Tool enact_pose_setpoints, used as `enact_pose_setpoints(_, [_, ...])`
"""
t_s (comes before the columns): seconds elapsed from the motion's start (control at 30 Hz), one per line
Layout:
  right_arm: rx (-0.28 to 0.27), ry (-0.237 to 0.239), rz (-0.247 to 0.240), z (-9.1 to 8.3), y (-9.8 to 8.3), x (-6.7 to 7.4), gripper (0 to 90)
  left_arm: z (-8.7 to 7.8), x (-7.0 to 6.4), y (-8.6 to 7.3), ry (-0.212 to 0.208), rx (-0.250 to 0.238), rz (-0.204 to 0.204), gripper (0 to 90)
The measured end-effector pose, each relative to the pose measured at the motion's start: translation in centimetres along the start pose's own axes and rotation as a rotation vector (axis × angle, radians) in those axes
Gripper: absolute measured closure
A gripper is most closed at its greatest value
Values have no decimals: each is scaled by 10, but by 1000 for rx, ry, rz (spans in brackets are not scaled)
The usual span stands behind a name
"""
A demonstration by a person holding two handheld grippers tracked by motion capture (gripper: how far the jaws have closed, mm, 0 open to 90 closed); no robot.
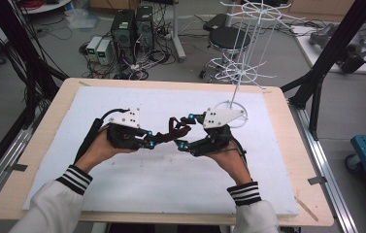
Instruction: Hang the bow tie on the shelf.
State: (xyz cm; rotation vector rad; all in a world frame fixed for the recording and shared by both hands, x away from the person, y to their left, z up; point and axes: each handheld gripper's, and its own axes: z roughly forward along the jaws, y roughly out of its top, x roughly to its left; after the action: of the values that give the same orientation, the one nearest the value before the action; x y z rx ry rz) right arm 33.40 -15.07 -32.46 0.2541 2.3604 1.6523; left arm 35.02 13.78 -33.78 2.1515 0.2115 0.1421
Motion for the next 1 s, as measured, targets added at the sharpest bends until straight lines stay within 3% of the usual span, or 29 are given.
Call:
enact_pose_setpoints(0.33, [-3,-28,-21,-1,1,0,518,-2,1,0,-3,-8,-5,818])
enact_pose_setpoints(0.37, [-7,-29,-31,-3,1,-1,642,-3,2,0,2,-4,-2,818])
enact_pose_setpoints(0.4, [-7,-29,-31,-3,1,-1,642,-3,1,0,3,-8,-11,818])
enact_pose_setpoints(0.43, [-16,-16,-58,-4,2,-1,794,-3,1,-1,5,-9,-14,818])
enact_pose_setpoints(0.73, [-17,2,-45,-3,2,-1,825,-6,5,-1,21,-26,-21,793])
enact_pose_setpoints(0.8, [-18,-6,-43,-4,2,-1,826,-7,5,-2,37,-43,-20,629])
enact_pose_setpoints(0.83, [-18,-13,-43,-5,2,-1,826,-7,5,-2,68,-65,-13,492])
enact_pose_setpoints(0.9, [-29,-29,-29,-8,2,-2,826,-9,4,-4,136,-161,17,148])
enact_pose_setpoints(0.93, [-36,-39,-25,-10,3,-2,826,-12,4,-6,200,-220,-4,23])
enact_pose_setpoints(0.97, [-36,-39,-25,-10,3,-2,826,-12,4,-6,200,-220,-4,17])
enact_pose_setpoints(1.0, [-40,-64,-10,-15,3,-3,826,-16,6,-12,244,-259,-22,17])
